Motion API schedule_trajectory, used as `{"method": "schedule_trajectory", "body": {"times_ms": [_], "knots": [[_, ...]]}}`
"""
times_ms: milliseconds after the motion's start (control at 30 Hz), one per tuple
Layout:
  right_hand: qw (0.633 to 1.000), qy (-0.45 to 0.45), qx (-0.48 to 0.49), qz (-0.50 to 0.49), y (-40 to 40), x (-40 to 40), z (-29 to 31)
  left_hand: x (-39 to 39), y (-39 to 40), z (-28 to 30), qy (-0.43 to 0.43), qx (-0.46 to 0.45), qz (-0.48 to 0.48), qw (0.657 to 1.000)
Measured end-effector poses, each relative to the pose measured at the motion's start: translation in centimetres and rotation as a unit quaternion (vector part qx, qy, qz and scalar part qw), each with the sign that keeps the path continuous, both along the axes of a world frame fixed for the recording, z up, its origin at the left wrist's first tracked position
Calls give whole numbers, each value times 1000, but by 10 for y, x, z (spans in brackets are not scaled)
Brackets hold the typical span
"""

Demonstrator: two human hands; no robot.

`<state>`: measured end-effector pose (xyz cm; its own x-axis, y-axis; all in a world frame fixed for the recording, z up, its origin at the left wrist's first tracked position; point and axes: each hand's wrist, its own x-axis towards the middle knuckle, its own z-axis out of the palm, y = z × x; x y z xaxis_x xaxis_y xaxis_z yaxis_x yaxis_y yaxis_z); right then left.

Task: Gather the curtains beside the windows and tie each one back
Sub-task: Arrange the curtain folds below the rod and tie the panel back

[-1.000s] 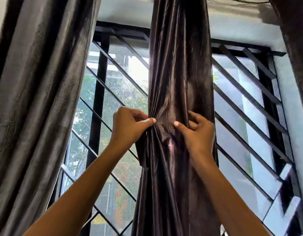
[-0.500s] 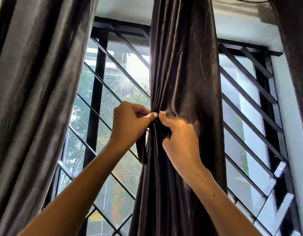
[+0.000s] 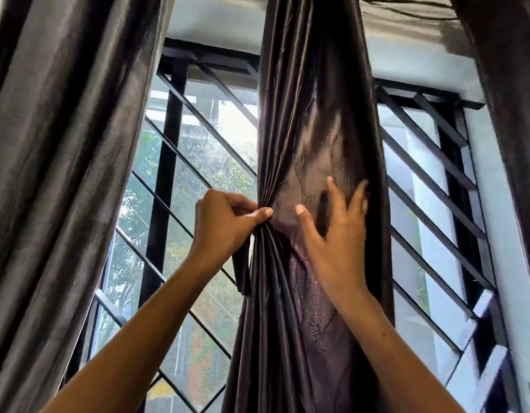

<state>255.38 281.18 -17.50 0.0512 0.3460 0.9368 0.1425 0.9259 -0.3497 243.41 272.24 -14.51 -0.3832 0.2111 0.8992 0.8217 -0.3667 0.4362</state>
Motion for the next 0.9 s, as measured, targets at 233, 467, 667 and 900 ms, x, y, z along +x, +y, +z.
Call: {"method": "schedule_trajectory", "body": {"times_ms": [233, 467, 667, 900], "knots": [[934, 72, -176, 302, 14, -17, 8, 0, 2, -2, -30, -8, -65, 997], [981, 149, -28, 123, 2, -6, 7, 10, -3, -2, 38, 15, 66, 997], [998, 26, 11, 61, -13, -5, 1, 16, -3, -5, 77, 45, 99, 991], [993, -101, 20, 52, -20, -3, -3, 16, -4, -9, 68, 42, 49, 996]]}}
